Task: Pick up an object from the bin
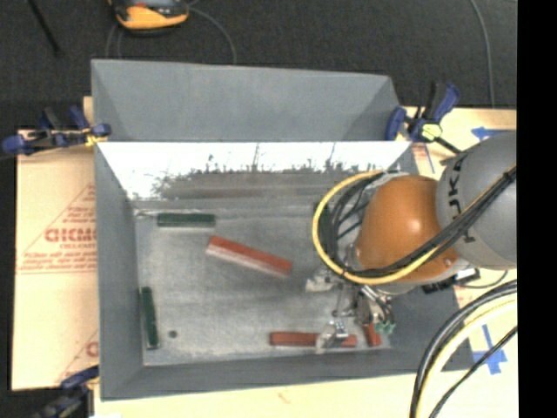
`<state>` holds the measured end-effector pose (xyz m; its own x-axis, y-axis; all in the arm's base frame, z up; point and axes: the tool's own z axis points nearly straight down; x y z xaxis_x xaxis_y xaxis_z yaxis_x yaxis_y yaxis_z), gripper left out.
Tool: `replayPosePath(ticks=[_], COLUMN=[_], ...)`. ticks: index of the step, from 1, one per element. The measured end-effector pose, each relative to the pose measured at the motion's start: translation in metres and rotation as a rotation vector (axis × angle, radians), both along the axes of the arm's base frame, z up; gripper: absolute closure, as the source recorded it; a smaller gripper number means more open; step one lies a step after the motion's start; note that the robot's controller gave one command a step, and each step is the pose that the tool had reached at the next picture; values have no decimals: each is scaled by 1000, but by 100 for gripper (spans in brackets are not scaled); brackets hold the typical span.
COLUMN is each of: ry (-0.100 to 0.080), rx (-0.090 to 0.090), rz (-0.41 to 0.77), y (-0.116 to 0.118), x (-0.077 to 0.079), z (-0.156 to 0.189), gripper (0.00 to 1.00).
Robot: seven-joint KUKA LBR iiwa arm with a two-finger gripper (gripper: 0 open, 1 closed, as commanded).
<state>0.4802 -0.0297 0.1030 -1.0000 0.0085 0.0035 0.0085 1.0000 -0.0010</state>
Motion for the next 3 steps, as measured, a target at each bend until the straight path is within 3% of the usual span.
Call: replayPosePath(ticks=[1,2,3], ry=[-1,-31,-5], rx=[4,2,4], rz=[-2,-5,-5], y=[-10,-10,-10], x=[-5,1,-4], z=[-24,-25,-24], gripper=[100,0,100])
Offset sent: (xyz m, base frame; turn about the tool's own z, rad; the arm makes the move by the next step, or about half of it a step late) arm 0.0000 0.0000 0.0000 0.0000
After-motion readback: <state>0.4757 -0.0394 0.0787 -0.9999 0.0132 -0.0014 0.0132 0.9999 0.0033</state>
